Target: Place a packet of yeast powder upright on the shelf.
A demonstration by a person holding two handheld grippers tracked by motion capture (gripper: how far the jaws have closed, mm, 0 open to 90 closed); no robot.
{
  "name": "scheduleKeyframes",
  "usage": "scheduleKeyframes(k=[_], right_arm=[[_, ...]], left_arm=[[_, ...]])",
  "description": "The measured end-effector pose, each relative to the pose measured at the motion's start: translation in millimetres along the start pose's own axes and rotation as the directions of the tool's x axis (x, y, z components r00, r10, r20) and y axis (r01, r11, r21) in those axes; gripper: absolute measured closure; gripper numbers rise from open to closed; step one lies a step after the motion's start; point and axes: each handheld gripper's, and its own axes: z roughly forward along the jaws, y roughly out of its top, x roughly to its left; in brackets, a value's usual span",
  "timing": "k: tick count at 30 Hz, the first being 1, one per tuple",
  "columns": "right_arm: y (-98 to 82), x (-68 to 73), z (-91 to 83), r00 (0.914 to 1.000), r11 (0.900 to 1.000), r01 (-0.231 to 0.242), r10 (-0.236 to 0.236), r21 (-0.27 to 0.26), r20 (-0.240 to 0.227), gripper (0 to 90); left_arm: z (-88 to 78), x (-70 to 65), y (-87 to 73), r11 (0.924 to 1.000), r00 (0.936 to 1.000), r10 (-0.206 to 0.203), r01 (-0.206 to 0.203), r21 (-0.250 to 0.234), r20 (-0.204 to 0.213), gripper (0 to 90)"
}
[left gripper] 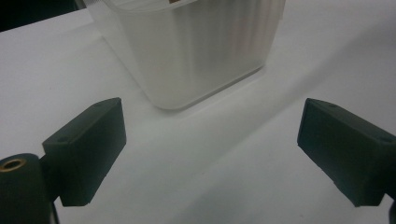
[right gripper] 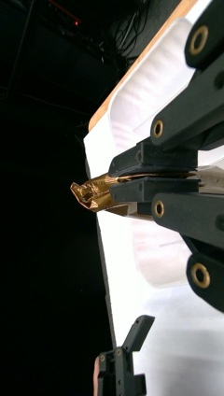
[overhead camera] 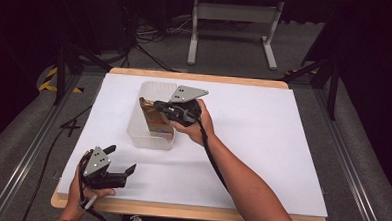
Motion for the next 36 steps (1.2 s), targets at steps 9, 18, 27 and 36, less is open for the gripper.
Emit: scheduleKeyframes(k=[9, 18, 27, 36], right_arm=[[-2.6, -3.2, -1.7, 0.9999, 1.000, -0.006, 0.006, 0.005, 0.010, 85.7], [-2.0, -7.1, -3.0, 0.9999, 0.999, 0.002, -0.003, 0.033, 0.015, 84.7], [0.7, -7.0, -2.1, 0.9999, 0.999, -0.001, 0.000, 0.050, 0.013, 78.6], [3.6, -6.1, -3.5, 0.9997, 0.998, 0.008, -0.010, 0.065, 0.025, 72.8]], left_arm=[[0.5, 0.0, -0.1, 1.0000, 1.0000, 0.000, 0.000, 0.005, -0.002, 8.6], [1.5, 0.6, -0.4, 0.9999, 1.0000, -0.008, 0.008, 0.007, -0.003, 8.5], [1.1, 1.7, -1.0, 0.9999, 1.0000, -0.006, 0.006, 0.009, -0.002, 8.5], [1.1, 1.6, -0.8, 1.0000, 1.0000, -0.006, 0.006, 0.008, -0.004, 8.5]])
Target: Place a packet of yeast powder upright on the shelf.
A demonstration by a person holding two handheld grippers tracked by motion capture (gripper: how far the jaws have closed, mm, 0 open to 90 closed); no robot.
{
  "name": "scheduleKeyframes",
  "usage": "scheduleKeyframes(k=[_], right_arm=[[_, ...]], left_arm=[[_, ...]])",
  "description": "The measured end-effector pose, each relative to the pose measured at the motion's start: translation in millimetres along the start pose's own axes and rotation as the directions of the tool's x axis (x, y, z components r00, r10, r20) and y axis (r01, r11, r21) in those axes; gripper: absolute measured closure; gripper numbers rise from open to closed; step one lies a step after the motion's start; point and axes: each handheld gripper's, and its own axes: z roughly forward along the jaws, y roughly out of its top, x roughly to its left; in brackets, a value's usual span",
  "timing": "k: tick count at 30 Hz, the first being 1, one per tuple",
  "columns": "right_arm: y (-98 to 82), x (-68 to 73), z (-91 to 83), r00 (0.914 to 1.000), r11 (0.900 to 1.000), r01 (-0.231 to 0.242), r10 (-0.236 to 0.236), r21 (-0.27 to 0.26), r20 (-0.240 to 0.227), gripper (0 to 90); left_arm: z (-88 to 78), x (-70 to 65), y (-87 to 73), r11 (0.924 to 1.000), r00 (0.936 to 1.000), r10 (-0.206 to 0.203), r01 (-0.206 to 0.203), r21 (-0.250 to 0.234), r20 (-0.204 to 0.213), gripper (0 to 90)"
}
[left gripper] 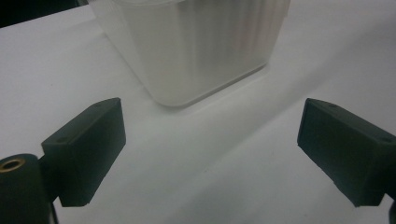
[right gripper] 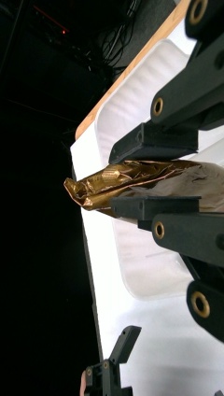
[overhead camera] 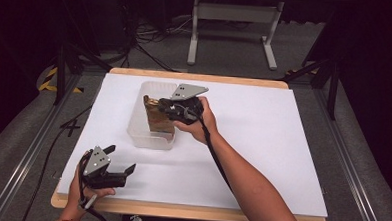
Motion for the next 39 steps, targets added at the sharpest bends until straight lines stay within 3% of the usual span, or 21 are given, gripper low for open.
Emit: scheduleKeyframes(k=[5, 12, 19, 20, 30, 36, 39], right_arm=[[1.5, -2.6, -3.2, 0.9999, 1.000, -0.003, 0.003, 0.007, 0.014, 63.8], [3.8, -4.3, -12.4, 0.9997, 1.000, -0.004, 0.004, 0.006, 0.022, 60.1], [6.2, -4.6, -19.1, 0.9987, 0.999, 0.024, -0.025, 0.042, 0.043, 56.6], [8.0, -4.3, -26.3, 0.9976, 0.998, 0.037, -0.040, 0.054, 0.056, 55.2], [9.9, -11.1, -46.3, 0.9959, 0.994, 0.065, -0.071, 0.091, 0.057, 55.9], [6.2, -18.3, -57.4, 0.9942, 0.992, 0.055, -0.065, 0.112, 0.086, 54.5], [5.4, -19.9, -65.0, 0.9911, 0.990, 0.070, -0.083, 0.127, 0.104, 53.4]], left_arm=[[0.1, -0.1, -0.1, 1.0000, 1.0000, 0.001, -0.001, 0.001, 0.001, 8.5], [-0.6, 0.3, -0.5, 1.0000, 1.0000, -0.003, 0.003, -0.001, 0.000, 8.6], [-1.6, 1.7, -1.3, 0.9999, 0.9999, -0.013, 0.013, -0.004, -0.003, 8.6], [-1.8, 2.2, -1.5, 0.9999, 0.9999, -0.010, 0.010, -0.002, -0.006, 8.6], [-1.0, 1.0, -0.2, 1.0000, 1.0000, -0.004, 0.004, 0.004, -0.009, 8.7], [-1.4, 1.8, 0.4, 0.9999, 0.9999, -0.014, 0.014, -0.003, -0.008, 8.6], [-0.5, 0.9, -0.1, 1.0000, 0.9999, -0.001, 0.002, 0.009, -0.011, 8.6]])
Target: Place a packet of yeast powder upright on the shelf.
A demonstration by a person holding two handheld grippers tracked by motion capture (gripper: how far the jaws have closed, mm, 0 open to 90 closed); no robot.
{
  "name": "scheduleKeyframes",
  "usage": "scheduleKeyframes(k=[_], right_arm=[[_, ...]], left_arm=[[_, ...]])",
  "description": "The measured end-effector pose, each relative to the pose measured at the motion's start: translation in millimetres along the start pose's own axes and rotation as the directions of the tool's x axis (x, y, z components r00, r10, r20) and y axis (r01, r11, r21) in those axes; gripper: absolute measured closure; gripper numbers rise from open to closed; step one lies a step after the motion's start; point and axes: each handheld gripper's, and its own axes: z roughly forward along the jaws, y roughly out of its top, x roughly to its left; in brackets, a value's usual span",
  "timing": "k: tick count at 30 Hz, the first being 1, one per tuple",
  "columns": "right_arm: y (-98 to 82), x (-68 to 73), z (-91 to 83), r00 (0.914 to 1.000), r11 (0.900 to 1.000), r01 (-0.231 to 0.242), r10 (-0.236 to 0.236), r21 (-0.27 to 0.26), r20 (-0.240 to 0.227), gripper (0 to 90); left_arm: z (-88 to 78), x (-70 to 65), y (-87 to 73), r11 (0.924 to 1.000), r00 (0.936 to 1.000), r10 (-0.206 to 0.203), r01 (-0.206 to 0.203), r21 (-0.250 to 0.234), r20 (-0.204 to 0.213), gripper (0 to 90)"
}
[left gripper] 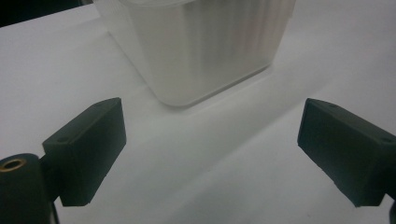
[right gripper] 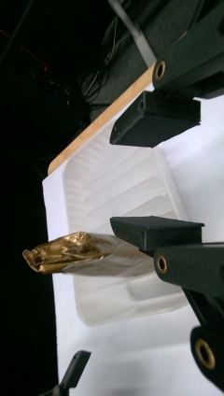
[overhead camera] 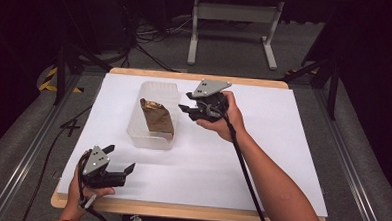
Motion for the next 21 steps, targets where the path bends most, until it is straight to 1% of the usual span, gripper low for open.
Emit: scheduleKeyframes(k=[2, 4, 5, 6, 9, 10, 14, 17, 21], right_arm=[[-1.9, -2.5, -4.2, 0.9999, 1.000, -0.012, 0.012, 0.001, -0.002, 53.4], [-3.8, -4.4, -8.2, 1.0000, 1.000, -0.007, 0.007, 0.007, 0.006, 53.2], [-5.8, -6.3, -11.4, 0.9999, 1.000, 0.008, -0.008, 0.020, 0.009, 53.4], [-6.9, -7.1, -12.7, 0.9998, 1.000, 0.013, -0.013, 0.022, 0.016, 54.0], [-10.1, -10.1, -15.4, 0.9998, 1.000, 0.010, -0.011, 0.028, 0.019, 54.3], [-11.9, -11.0, -16.7, 0.9995, 0.999, 0.013, -0.014, 0.036, 0.029, 54.3], [-19.9, -15.1, -22.2, 0.9987, 0.998, 0.016, -0.019, 0.065, 0.047, 52.2], [-23.2, -16.8, -24.3, 0.9984, 0.997, 0.012, -0.016, 0.075, 0.054, 51.1], [-28.9, -17.3, -28.8, 0.9976, 0.994, 0.027, -0.034, 0.108, 0.061, 47.9]], left_arm=[[-0.4, 0.0, 0.5, 1.0000, 1.0000, -0.002, 0.002, -0.001, -0.001, 8.6], [-0.7, -0.7, 0.6, 1.0000, 1.0000, -0.003, 0.003, -0.004, 0.002, 8.6], [0.1, -0.9, 0.3, 1.0000, 1.0000, 0.004, -0.004, 0.002, 0.002, 8.6], [0.1, -0.9, 0.3, 1.0000, 1.0000, 0.004, -0.004, 0.002, 0.002, 8.6], [1.3, -0.3, 0.1, 1.0000, 1.0000, 0.000, 0.000, 0.005, 0.000, 8.6], [1.3, -0.2, 0.0, 1.0000, 1.0000, 0.004, -0.004, 0.006, -0.001, 8.6], [2.0, -0.5, 0.1, 1.0000, 1.0000, 0.006, -0.006, 0.008, -0.002, 8.6], [2.2, -1.1, 0.4, 0.9999, 0.9999, 0.011, -0.011, 0.012, -0.001, 8.6], [2.3, -1.5, 0.4, 0.9999, 0.9999, 0.012, -0.012, 0.012, -0.001, 8.5]])
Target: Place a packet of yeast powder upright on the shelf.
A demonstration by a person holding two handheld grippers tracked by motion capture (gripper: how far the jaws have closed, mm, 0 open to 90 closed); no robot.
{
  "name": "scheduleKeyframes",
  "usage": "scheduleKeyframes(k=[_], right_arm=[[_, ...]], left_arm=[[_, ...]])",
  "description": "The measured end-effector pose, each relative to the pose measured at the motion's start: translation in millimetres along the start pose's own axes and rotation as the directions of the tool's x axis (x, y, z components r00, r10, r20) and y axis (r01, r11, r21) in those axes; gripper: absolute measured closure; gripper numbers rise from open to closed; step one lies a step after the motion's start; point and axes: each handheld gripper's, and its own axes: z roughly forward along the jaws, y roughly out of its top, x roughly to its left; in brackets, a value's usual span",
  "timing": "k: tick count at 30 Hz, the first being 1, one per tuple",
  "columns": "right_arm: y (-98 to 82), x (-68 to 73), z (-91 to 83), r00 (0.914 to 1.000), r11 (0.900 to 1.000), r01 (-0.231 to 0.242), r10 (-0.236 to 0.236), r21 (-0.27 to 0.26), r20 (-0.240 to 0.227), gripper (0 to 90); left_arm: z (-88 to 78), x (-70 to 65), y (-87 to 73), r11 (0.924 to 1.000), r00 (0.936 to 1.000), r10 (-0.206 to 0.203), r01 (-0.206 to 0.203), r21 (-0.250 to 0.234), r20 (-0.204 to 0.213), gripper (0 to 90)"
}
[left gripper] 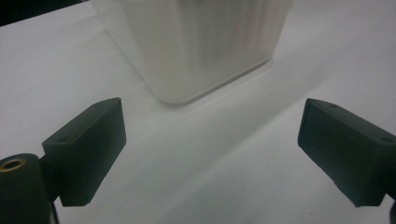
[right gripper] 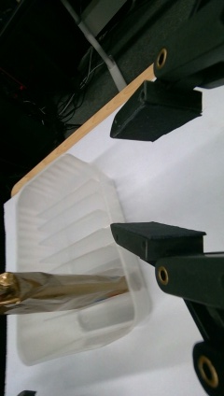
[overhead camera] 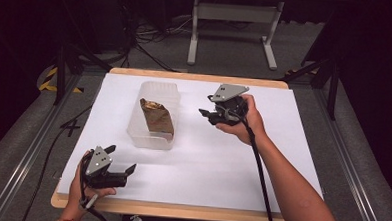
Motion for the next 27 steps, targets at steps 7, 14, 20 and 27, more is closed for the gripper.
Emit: scheduleKeyframes(k=[7, 14, 20, 27], right_arm=[[-12.3, -1.3, -8.3, 0.9998, 1.000, 0.012, -0.012, 0.029, 0.014, 41.9], [-23.6, -2.7, -15.3, 0.9989, 0.998, 0.025, -0.027, 0.061, 0.037, 36.1], [-35.4, -4.3, -22.5, 0.9990, 0.996, 0.021, -0.024, 0.086, 0.038, 30.1], [-51.4, -6.4, -30.0, 0.9957, 0.994, 0.008, -0.019, 0.112, 0.091, 19.1]], left_arm=[[0.0, -0.3, 0.2, 1.0000, 1.0000, 0.003, -0.003, 0.000, -0.001, 8.4], [0.2, -0.6, 0.5, 1.0000, 1.0000, 0.003, -0.003, -0.001, 0.000, 8.4], [0.4, -0.7, 0.5, 1.0000, 1.0000, 0.003, -0.003, 0.001, 0.000, 8.4], [1.3, -1.1, 0.4, 1.0000, 1.0000, 0.003, -0.003, 0.007, 0.002, 8.4]])
